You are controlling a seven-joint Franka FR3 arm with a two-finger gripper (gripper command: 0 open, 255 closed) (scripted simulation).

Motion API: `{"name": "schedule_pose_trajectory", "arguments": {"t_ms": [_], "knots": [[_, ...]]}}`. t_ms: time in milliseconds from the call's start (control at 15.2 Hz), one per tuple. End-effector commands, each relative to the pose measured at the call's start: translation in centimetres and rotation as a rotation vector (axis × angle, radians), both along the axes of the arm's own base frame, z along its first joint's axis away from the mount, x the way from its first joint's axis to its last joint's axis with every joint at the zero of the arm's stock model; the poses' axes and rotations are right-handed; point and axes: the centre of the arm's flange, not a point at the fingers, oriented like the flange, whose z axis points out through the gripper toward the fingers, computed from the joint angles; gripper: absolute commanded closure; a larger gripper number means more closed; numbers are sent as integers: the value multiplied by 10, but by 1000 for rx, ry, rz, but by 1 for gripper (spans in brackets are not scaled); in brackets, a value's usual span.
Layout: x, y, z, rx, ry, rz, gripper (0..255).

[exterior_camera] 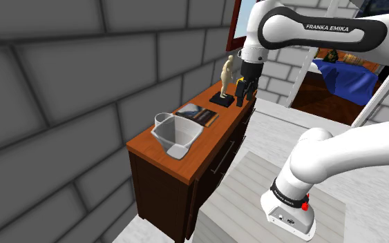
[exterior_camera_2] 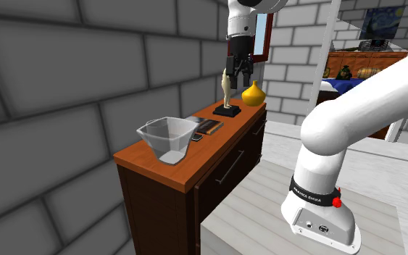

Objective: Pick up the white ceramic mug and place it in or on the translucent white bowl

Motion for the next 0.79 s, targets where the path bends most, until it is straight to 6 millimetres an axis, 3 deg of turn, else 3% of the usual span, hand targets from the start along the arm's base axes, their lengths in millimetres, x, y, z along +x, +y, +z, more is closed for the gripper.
{"name": "schedule_pose_trajectory", "arguments": {"t_ms": [0,726], "knots": [[0,0,0,0,0,0,0],[100,70,-65,-26,-71,-15,0]]}}
